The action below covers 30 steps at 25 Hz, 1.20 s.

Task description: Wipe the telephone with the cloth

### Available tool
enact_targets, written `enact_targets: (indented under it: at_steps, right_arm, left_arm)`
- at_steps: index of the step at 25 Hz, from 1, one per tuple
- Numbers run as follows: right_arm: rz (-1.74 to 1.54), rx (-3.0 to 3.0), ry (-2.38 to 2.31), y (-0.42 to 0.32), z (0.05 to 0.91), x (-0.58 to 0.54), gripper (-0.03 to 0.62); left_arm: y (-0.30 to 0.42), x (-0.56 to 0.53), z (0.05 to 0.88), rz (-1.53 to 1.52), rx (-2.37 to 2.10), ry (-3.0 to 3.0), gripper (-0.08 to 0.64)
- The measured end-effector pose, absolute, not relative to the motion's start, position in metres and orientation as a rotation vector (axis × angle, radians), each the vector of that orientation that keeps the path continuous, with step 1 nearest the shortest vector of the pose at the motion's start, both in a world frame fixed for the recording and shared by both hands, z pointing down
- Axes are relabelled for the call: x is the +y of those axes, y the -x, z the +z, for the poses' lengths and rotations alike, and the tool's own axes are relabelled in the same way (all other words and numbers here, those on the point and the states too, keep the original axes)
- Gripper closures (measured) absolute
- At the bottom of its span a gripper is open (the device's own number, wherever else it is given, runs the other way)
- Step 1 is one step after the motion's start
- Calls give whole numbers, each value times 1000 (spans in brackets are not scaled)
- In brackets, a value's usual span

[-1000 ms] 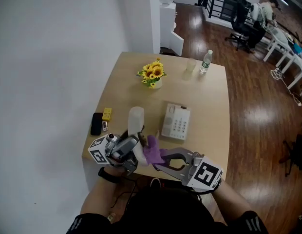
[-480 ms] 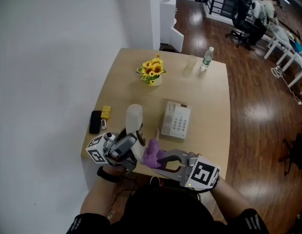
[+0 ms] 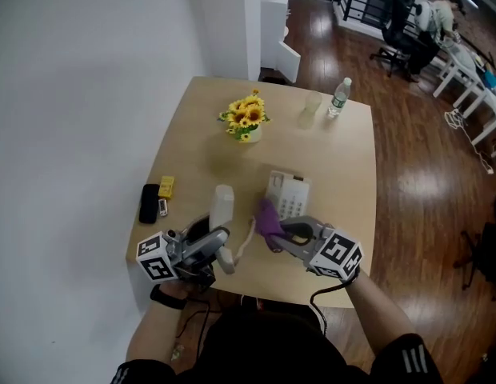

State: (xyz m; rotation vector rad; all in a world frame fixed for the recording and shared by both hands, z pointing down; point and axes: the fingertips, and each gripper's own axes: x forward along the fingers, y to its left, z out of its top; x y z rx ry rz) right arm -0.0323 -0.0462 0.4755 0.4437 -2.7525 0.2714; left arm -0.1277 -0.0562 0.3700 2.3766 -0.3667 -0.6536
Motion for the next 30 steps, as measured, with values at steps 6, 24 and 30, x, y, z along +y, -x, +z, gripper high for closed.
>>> enact_targets:
  at_steps: [6,24,30]
  right_arm:
    - [205,-2518,-700,-5,537,-154,522]
    - [478,-2058,-670,11,711,-257,522]
    - [433,-2077,-540,37,721,-207,522]
  left_arm:
    - [130,-68,425,-401,-575,-2355,342]
    - [132,-65,480,-157,-741,-2266,342]
    - [136,-68,483,-168,-748,-2264,342]
